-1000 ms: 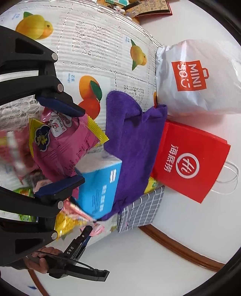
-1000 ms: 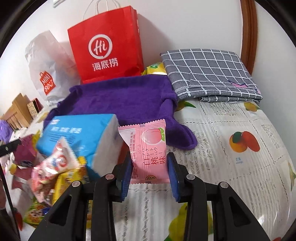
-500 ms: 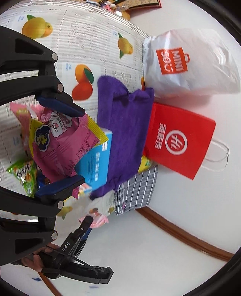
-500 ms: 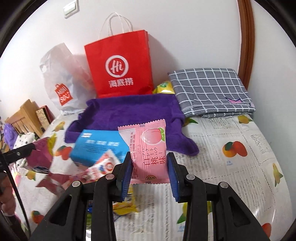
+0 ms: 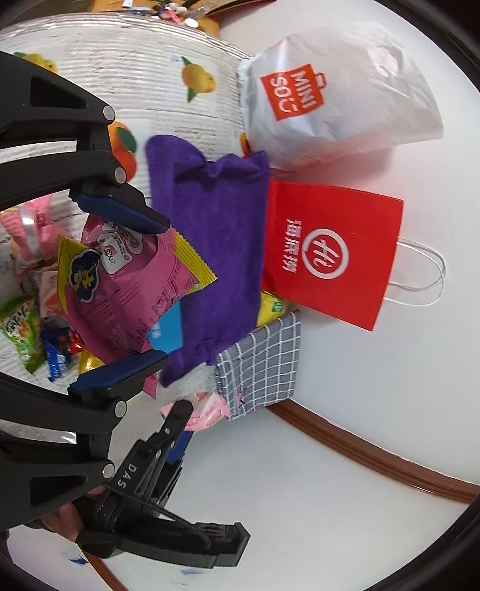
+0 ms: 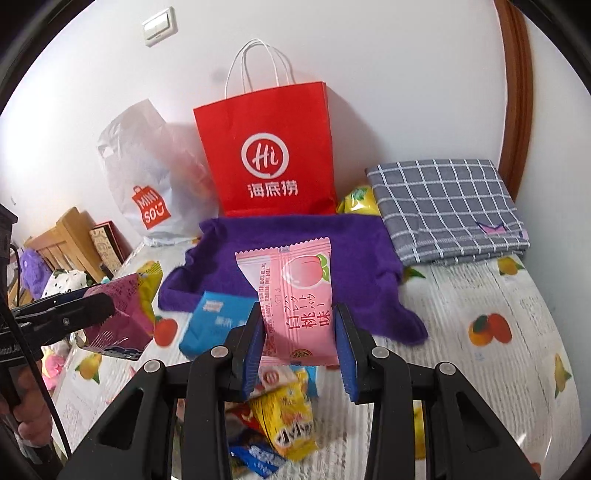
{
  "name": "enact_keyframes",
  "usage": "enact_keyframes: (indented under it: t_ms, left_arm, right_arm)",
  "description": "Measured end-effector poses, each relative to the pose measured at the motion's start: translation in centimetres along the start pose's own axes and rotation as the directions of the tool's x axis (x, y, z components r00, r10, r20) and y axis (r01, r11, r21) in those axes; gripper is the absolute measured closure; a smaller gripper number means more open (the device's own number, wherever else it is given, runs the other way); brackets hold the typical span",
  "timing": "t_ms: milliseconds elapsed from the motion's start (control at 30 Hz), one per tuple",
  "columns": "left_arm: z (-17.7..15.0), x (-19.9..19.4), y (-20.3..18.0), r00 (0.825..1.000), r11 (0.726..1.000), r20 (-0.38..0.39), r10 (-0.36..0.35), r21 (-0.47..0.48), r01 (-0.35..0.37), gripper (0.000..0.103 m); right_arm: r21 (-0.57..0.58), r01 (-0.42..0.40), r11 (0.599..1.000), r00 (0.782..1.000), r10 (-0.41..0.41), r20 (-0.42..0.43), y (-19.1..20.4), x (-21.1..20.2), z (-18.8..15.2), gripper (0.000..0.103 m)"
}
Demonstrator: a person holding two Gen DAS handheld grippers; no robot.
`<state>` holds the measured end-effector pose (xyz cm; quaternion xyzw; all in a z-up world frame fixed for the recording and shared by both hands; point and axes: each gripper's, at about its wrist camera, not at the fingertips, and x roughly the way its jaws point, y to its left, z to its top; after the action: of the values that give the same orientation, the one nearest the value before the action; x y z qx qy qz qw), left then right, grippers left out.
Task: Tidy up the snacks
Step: 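Carry the pink candy and pink snack bag toward the purple towel with both tools, then lower both snacks onto the purple towel and open both tools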
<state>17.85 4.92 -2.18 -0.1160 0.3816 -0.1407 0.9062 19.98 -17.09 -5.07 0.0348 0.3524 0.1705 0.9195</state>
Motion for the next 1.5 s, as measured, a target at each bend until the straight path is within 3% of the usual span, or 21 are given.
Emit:
enact_keyframes:
  t_ms: [533, 833, 1100, 1500]
  left_arm:
    - [5.3, 3.4, 1.9, 1.000, 0.999, 0.007, 0.024, 0.033, -0.025, 0.040]
    - [7.4, 6.2, 3.7, 0.999, 0.999, -0.003, 0.034, 0.025, -0.034, 0.040]
    - [8.3, 8.4, 5.4, 0.998, 0.998, -0.019, 0.058, 0.020, -0.057, 0.040]
    - [8.3, 11.1, 7.4, 0.992, 0.994, -0.057, 0.109, 0.020, -0.108, 0.040]
  right_arm:
    - [-0.027, 0.007, 1.000, 1.000, -0.006, 0.015, 0.3, 5.4, 5.6, 0.067]
    - [-0.025, -0.043, 0.999, 0.999, 0.043, 0.003, 0.2, 8.9, 8.3, 0.067]
    - [-0.049, -0.019, 0.999, 1.000, 0.018, -0.004, 0.2, 11.8, 10.7, 0.067]
    - [-0.031, 0.000, 1.000, 1.000, -0.001, -0.021, -2.2, 14.3, 11.0, 0.067]
